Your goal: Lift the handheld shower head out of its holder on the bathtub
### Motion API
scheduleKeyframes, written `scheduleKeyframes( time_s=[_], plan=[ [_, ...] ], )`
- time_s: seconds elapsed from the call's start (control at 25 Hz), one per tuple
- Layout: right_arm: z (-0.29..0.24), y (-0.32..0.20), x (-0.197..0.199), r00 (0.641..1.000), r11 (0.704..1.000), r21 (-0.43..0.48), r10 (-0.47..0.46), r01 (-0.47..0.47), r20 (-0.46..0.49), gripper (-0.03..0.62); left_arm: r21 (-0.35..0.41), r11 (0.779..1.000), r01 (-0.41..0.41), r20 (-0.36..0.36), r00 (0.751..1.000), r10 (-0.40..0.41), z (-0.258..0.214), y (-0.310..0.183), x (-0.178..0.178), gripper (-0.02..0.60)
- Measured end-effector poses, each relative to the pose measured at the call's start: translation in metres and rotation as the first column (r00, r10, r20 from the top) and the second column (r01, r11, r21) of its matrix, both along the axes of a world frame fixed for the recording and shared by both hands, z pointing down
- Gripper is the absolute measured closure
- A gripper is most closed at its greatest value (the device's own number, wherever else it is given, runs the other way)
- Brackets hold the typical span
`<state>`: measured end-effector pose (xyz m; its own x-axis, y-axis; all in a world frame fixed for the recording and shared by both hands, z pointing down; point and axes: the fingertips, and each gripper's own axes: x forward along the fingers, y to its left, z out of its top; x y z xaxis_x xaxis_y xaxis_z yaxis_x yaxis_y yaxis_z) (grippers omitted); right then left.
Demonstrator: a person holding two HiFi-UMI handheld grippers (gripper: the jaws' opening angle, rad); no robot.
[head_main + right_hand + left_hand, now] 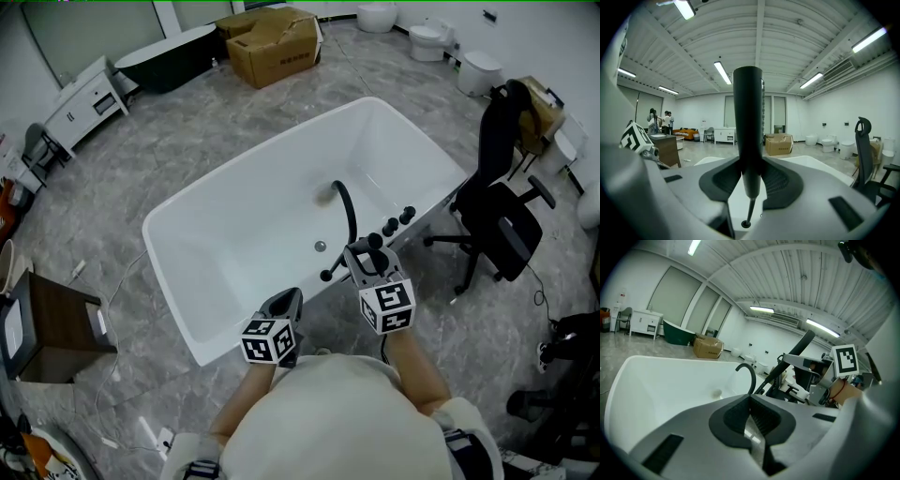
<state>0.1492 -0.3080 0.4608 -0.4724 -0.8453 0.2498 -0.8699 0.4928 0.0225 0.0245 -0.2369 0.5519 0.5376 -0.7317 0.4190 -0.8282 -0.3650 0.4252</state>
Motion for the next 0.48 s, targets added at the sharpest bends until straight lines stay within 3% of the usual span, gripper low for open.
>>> scheduleKeyframes(
  time_s=[0.48],
  plan=[
    [-0.073, 0.024, 0.009, 0.998, 0.988, 0.153, -0.011, 0.002, 0.058, 0.450, 0.025, 1.000, -0.003, 0.009, 1.000, 0.003, -0.006, 0.008, 0.002, 0.561]
  ],
)
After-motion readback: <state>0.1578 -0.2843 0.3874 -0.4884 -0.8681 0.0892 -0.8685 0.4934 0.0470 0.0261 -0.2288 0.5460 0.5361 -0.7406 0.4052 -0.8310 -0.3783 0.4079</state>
